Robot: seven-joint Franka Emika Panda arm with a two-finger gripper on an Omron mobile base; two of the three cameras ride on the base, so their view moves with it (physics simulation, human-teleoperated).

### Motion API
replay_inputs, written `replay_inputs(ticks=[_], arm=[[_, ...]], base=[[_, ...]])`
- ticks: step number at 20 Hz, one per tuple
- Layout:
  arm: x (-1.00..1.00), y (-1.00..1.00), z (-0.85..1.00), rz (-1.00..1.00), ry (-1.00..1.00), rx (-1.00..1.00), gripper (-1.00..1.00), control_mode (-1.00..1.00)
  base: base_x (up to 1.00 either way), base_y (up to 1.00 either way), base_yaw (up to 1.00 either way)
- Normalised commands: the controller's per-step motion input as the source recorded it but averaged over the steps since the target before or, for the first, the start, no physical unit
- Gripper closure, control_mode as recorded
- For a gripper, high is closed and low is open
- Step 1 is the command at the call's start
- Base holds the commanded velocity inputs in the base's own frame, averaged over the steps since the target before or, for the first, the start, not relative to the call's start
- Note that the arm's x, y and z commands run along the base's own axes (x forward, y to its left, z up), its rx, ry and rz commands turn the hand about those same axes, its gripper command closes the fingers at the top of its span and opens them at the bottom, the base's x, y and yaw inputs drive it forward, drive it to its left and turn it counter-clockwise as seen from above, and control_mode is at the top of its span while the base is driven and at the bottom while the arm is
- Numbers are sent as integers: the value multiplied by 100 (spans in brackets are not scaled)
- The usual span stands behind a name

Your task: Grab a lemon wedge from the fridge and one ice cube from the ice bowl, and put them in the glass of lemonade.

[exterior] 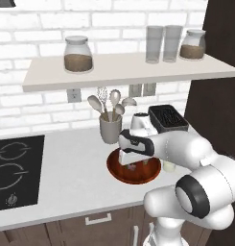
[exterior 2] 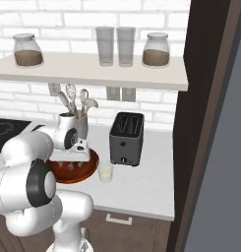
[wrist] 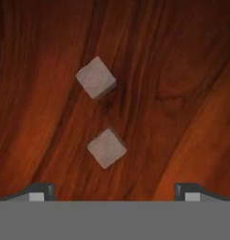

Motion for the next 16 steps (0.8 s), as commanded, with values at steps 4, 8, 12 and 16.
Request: replay_inputs(ticks=[4,8,12,16], arm=[[3,22,-18,2,0,2,-100,-100],[13,0,-12,0,0,0,-100,-100],[17,0,-15,0,0,0,-100,-100],[9,0,-15,0,0,-1,-100,-100]], base=[[0,0,0],[0,0,0],[0,0,0],[0,0,0]])
